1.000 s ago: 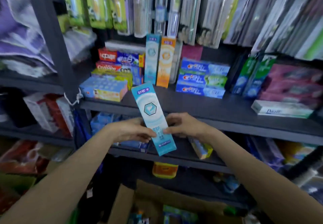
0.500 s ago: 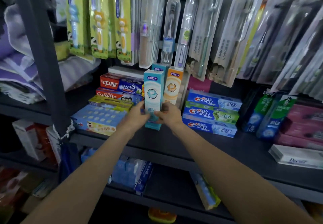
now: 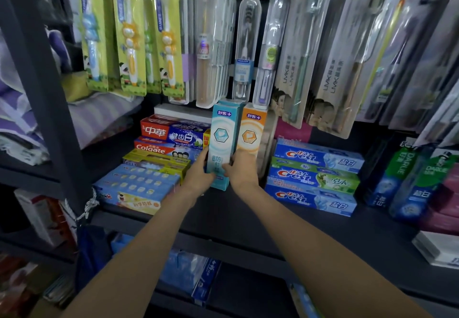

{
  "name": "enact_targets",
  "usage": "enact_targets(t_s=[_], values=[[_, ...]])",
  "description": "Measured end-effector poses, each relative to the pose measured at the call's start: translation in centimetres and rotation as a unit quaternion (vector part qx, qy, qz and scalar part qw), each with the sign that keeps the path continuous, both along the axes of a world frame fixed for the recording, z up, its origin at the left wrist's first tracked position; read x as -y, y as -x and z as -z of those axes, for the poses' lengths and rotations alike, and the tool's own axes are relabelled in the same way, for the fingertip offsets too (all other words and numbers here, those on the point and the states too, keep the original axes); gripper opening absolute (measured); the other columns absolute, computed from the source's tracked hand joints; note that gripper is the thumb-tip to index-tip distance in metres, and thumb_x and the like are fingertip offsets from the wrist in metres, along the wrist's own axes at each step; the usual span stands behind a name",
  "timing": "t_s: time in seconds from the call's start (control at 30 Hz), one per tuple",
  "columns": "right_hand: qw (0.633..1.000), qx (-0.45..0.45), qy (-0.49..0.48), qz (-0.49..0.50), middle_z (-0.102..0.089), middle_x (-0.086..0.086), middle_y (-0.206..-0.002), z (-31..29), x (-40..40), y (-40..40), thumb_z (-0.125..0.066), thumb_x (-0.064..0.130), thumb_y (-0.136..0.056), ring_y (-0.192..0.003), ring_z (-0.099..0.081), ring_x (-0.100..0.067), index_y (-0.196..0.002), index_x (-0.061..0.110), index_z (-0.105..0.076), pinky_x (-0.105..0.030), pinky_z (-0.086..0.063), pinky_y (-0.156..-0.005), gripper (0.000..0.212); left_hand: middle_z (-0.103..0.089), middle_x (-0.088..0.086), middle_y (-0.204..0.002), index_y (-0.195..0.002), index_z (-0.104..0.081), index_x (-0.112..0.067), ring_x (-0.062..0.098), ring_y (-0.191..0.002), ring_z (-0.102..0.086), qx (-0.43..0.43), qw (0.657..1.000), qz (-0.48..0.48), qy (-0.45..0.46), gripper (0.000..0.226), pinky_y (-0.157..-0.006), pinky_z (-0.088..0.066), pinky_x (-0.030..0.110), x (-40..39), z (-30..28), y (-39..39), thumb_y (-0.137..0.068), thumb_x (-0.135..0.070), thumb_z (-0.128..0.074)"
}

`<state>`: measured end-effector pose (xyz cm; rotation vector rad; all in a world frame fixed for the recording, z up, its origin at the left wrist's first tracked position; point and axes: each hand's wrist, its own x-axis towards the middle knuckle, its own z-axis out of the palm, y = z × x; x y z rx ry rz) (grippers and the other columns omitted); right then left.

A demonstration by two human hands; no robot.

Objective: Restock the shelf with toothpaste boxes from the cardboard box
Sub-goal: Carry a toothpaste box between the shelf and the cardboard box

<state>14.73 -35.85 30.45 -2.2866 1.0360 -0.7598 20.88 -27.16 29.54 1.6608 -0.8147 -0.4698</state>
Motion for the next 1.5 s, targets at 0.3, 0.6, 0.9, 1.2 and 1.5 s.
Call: enact_targets(t_s=[0.3, 0.6, 0.9, 1.2, 1.5], values=[[1.0, 0.025, 0.0, 0.004, -0.063, -0.015, -0.109, 0.3, -0.7, 1.4, -0.064, 0.014, -0.086, -0.103, -0.061, -0.025, -0.103, 0.002, -0.055, -0.033, -0.054, -0.075, 0.022, -0.056, 0.014, -0.128, -0.132, -0.046, -0.007, 0.029, -0.12, -0.052, 0.036, 0.994, -0.101, -0.027, 0.049, -0.096, -0.044, 0.035, 0.0, 0.6, 0.8, -0.086, 0.008, -0.044], [0.995, 0.065, 0.058, -0.04, -0.068, -0.011, -0.091, -0.7, -3.2, 5.2, -0.06, 0.02, -0.089, -0.083, -0.066, -0.023, -0.09, 0.006, -0.059, -0.033, -0.055, -0.068, 0.015, -0.051, 0.009, -0.122, -0.126, -0.049, -0.008, 0.017, -0.107, -0.054, 0.19, 0.972, -0.13, 0.056, 0.041, -0.089, -0.044, 0.021, -4.4, 0.5, 4.5, -0.088, 0.004, -0.043], [0.949, -0.206, -0.055, -0.231, -0.063, -0.005, -0.077, 19.9, -15.1, 21.1, -0.05, 0.027, -0.092, -0.074, -0.063, -0.023, -0.088, 0.009, -0.062, -0.03, -0.042, -0.058, 0.023, -0.061, -0.015, -0.086, -0.1, -0.06, -0.029, -0.001, -0.078, -0.058, 0.169, 0.957, 0.135, -0.191, 0.023, -0.072, -0.041, 0.004, -20.5, 23.3, 16.7, -0.085, -0.025, -0.043], [0.775, -0.429, -0.435, -0.164, -0.062, -0.011, -0.084, 50.4, -22.7, 26.9, -0.06, 0.03, -0.09, -0.086, -0.06, -0.025, -0.086, 0.005, -0.064, -0.026, -0.048, -0.073, 0.026, -0.063, 0.014, -0.113, -0.111, -0.06, -0.001, 0.022, -0.104, -0.058, 0.004, 0.85, 0.194, -0.49, 0.024, -0.08, -0.038, 0.018, -26.0, 40.9, 18.1, -0.094, -0.007, -0.044], [0.767, -0.505, -0.392, -0.055, -0.026, -0.02, -0.147, 59.6, -28.6, 21.3, -0.071, 0.048, -0.076, -0.133, -0.035, -0.036, -0.146, 0.004, -0.01, -0.044, -0.039, -0.104, 0.102, -0.059, 0.011, -0.122, -0.116, -0.056, -0.003, 0.021, -0.115, -0.053, -0.069, 0.844, 0.165, -0.505, 0.024, -0.094, -0.041, 0.027, -26.7, 47.4, 18.5, -0.094, -0.01, -0.046]])
